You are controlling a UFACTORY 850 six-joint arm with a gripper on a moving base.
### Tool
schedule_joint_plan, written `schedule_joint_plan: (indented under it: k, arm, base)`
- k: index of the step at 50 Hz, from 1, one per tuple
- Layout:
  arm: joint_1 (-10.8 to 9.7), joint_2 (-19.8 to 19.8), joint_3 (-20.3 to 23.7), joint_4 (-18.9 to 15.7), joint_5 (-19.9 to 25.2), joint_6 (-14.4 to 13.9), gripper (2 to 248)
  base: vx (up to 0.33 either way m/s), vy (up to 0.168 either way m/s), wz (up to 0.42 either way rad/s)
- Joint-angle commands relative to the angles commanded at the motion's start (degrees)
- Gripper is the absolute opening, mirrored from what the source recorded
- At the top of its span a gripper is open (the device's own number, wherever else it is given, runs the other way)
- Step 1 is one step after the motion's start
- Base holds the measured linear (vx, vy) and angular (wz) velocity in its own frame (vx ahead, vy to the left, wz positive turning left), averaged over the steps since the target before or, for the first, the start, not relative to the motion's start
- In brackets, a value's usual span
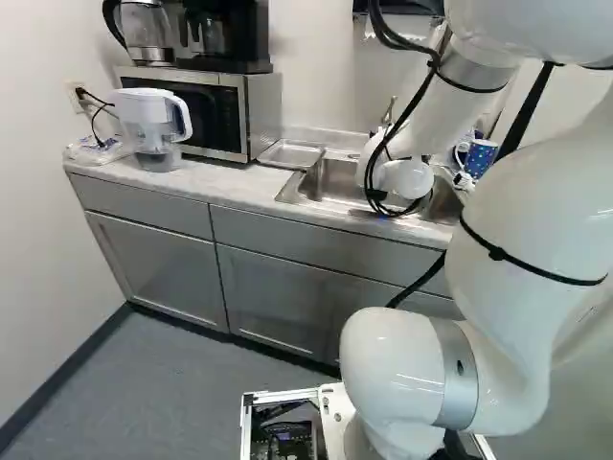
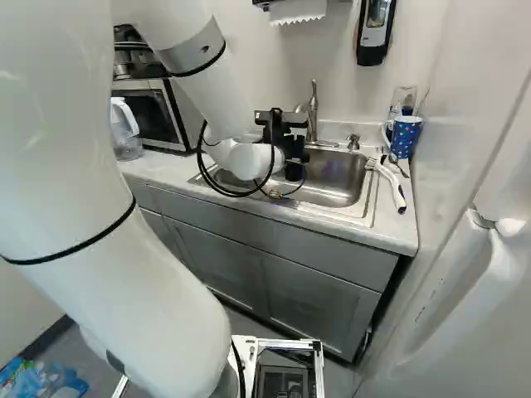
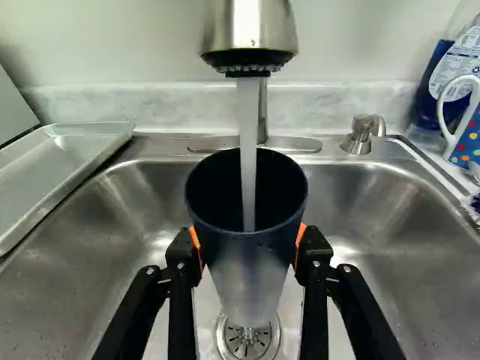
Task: Rinse the cup and place it in the tray
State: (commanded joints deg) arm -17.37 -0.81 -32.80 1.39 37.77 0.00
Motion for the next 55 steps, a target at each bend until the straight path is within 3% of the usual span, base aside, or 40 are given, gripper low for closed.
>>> schedule_joint_plan:
  k: [55]
  arm:
    - [0.0, 0.0, 0.0, 0.0, 0.0, 0.0, 125]
  base:
    - [0.000, 0.000, 0.000]
